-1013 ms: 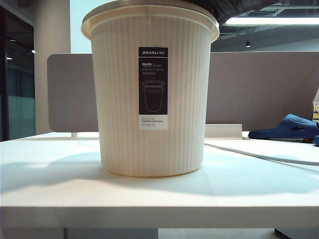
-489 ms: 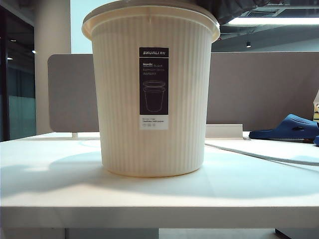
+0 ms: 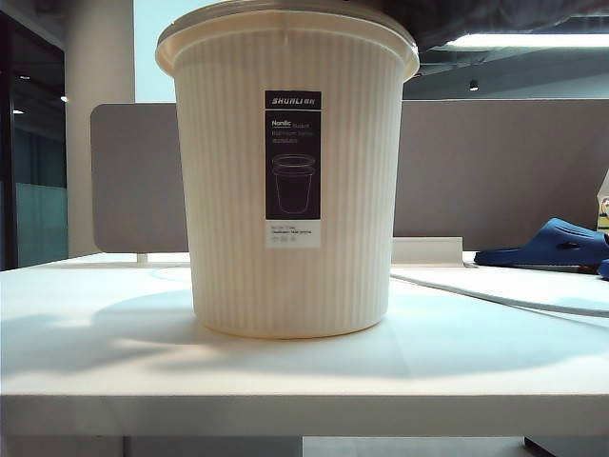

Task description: Open the ring lid of the trash can, pull out the black garbage bag inside, and place it on the table.

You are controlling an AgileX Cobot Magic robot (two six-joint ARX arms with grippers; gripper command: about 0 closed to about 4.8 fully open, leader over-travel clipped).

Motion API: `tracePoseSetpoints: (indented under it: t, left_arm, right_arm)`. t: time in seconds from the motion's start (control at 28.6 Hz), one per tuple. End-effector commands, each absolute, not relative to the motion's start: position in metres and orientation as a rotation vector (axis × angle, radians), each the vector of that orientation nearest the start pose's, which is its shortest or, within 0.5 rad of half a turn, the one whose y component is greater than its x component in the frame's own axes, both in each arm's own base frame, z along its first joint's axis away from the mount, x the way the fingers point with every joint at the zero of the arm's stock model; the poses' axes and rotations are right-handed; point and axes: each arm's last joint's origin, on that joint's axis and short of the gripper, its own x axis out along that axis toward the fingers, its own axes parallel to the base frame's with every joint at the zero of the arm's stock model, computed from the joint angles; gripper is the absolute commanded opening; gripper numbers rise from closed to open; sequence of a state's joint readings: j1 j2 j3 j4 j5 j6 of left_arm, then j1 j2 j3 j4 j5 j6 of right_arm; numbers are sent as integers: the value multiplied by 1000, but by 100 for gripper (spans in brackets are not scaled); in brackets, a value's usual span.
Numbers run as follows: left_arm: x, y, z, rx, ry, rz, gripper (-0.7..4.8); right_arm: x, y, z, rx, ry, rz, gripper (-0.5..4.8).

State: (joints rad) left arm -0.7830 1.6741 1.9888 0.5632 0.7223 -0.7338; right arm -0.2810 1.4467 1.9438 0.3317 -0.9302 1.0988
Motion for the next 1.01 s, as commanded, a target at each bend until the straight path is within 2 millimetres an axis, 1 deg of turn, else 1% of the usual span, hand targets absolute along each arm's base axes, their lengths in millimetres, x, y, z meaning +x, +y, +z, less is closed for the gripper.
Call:
tracePoseSetpoints:
  t: [0.03,0.07,0.14,0.49,0.63,0.87,0.91,1.01]
  left_arm:
    - [210,-237,570,-574,-420,-1687,111]
    - [210,-237,570,-574,-420,-1687,134]
    - [210,-237,570,-573,-417,-1688,152]
    - [210,-237,569,-545,-401,-1723,154]
    - [209,-237,569,-528,-396,-1742,189]
    - [209,-237,568,-508,-389,-1766,190]
    - [209,-237,568,-504,-388,-1771,197]
    - [208,-237,568,-498,-386,-1778,279]
  right_arm:
    - [224,-40,601,528,-299,889,-6]
    - [224,-40,601,528,-299,890,-6]
    - [224,-40,601,528,-299,889,-6]
    - [224,-41,601,527,-298,886,-6]
    - [225,-42,601,528,-298,883,-6]
    - [223,-48,601,520,-305,856,-6]
    - [223,-49,601,520,-305,850,-6]
    - [222,-54,601,519,-307,830,-6]
